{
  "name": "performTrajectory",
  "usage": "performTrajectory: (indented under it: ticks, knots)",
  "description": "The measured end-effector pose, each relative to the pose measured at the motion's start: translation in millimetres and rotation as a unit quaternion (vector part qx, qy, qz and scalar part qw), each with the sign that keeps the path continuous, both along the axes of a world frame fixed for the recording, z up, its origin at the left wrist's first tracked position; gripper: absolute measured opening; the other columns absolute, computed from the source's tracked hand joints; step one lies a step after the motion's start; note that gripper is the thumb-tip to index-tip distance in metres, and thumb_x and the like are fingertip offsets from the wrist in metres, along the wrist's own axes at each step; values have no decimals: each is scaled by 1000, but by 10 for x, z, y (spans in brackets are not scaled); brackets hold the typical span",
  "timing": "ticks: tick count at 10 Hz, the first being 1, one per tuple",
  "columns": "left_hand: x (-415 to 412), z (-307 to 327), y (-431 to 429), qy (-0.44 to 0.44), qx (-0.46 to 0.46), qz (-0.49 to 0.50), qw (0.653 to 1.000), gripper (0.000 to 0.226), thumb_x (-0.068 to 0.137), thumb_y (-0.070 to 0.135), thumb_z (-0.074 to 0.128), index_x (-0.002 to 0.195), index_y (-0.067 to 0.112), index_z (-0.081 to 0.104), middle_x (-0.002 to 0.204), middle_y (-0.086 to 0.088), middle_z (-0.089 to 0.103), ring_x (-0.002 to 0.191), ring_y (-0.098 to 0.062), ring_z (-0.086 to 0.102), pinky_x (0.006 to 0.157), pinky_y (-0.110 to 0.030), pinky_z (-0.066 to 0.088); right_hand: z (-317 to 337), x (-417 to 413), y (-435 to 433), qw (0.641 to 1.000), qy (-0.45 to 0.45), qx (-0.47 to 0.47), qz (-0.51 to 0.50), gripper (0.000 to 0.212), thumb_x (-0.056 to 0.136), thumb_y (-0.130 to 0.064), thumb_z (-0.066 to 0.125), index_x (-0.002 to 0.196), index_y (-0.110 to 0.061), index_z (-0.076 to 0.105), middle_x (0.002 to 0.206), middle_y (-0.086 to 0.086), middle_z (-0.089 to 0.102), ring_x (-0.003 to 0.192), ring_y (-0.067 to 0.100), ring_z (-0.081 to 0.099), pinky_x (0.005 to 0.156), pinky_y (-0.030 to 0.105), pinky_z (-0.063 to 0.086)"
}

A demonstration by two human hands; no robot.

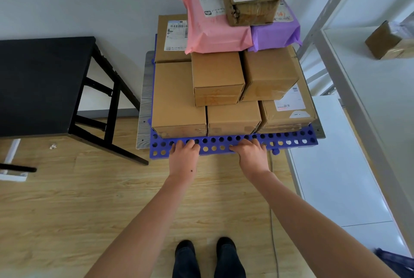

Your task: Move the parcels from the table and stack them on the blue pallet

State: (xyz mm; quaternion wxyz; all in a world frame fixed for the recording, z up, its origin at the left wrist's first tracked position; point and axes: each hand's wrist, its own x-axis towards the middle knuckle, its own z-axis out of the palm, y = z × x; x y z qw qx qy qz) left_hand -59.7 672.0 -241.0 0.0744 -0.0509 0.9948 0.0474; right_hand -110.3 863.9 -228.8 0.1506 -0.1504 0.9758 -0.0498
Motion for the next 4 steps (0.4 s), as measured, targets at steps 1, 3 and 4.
performTrajectory:
  ticks: [1,3,4]
  knots:
    - [-4,25,-1,-3,-1,6,1000,24,82,5,62,103,18,59,101,4,56,94,-23,50,88,-33,42,4,16,13,1000,2,-12,4,57,88,3,52,132,-34,55,130,-1,56,117,28,43,94,41,35]
    - [43,222,44,-6,18,21,1000,18,87,12,60,103,20,57,99,4,56,92,-21,52,80,-30,43,191,40,10,999,-17,-44,-5,52,91,2,49,133,-29,57,125,2,53,116,27,39,95,39,40]
    - [38,427,44,28,117,15,993,13,92,18,53,104,19,59,99,4,59,91,-20,54,68,-30,44,411,45,-4,997,-43,-69,-15,48,92,-1,49,131,-27,58,128,3,52,120,26,41,95,40,45]
